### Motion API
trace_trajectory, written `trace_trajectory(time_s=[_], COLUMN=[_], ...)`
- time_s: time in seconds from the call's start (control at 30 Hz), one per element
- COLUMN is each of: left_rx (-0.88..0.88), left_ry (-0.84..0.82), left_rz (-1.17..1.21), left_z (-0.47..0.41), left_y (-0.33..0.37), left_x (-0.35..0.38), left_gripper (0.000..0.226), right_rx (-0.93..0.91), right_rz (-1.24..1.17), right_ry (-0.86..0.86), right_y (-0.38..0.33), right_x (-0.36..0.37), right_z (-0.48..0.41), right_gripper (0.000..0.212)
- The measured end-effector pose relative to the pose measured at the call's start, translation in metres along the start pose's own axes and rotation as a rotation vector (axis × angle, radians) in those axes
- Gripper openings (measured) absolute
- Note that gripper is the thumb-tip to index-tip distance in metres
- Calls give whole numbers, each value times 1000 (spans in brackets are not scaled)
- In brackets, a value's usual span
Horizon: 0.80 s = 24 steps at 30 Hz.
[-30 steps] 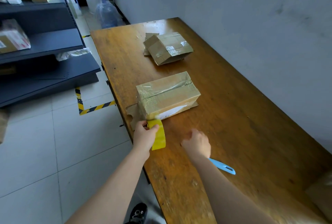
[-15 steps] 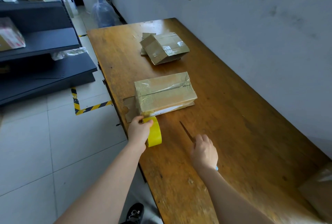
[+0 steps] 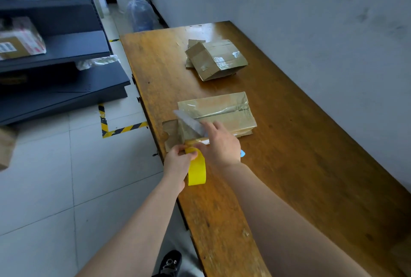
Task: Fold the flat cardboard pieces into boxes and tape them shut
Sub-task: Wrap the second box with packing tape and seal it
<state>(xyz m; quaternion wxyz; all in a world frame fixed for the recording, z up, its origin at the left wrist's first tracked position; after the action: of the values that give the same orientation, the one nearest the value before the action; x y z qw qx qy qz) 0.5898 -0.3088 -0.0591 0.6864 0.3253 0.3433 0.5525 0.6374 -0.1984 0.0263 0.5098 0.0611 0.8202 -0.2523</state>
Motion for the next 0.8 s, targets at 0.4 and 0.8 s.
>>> trace_trajectory(time_s=[0.4,0.8], left_rx=[65,-90], left_ry=[-92,-57], left_rz=[-119,53], left_z=[-18,-3], left_y=[15,-3], left_x=[-4,-1], left_gripper=[29,11], right_rx=[-45,26], right_rz=[130,92], right_ry=[-60,-33], right_y=[-1,-3], right_x=[24,21], right_z=[-54,-50], right_gripper=[21,23])
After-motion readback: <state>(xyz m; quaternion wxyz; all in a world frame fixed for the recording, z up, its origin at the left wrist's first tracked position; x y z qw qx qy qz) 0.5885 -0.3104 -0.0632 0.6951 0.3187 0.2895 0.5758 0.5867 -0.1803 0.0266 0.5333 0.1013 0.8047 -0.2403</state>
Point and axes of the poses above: each hand's wrist, its own z-axis away from the middle knuckle, its own x-axis out of the palm, y = z × x, the point moved 4 cm from there along -z, towards the middle knuckle, and after that the axes turned 13 degrees about y, right-handed, at the moved point
